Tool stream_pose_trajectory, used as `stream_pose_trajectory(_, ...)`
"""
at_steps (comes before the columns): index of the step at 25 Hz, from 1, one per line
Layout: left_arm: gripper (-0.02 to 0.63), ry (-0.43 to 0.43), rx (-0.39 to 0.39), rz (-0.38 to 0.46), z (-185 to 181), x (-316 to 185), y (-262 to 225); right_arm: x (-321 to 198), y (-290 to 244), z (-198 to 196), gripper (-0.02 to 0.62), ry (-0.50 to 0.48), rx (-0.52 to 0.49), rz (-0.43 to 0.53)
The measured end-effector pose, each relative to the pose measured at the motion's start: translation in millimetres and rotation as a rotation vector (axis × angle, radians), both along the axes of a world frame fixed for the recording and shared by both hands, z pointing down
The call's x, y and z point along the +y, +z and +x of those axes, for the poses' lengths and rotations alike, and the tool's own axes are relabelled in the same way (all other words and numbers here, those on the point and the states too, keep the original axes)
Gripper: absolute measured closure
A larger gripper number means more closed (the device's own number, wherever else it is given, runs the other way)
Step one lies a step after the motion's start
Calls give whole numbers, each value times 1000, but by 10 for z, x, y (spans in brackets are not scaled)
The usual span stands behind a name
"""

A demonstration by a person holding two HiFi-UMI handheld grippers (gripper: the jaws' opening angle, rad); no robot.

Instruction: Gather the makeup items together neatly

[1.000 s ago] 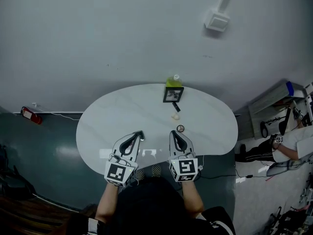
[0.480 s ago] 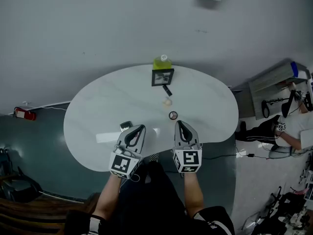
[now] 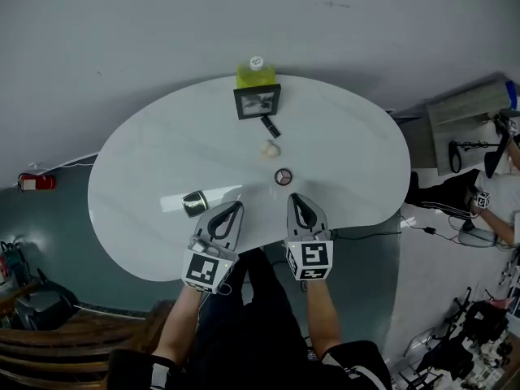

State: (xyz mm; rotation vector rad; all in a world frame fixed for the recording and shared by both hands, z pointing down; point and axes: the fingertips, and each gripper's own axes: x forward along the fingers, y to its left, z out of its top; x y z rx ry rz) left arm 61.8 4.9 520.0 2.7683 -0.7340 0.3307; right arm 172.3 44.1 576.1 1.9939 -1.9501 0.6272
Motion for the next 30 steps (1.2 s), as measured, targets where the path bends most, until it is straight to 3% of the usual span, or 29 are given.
stream_pose_trajectory(13,586,-18,-90,-118,-8,39,781,-131,878,17,560,-55,-35,-107)
stream_pose_trajectory(14,586,-23,-93,-123,-20,26,793,-167,902,19,536,-62,-30,-109)
stream_pose_trajectory(16,586,-32,-108,-130,-44,-6,796,-240,950,16,411,-76,-35,-120)
stream_pose_trajectory(18,586,-32,-122,-137,-68,-15,808,-304,995,32,377,-78,-33,-134)
stream_pose_trajectory(23,586,-60,-94,-142,-111,-56,836,-406,1150,67,365,-85,-5,-184)
stream_pose_trajectory(30,586,-71,-161,-177,-192,-101,896,-504,1172,78,367,-90,47,-226)
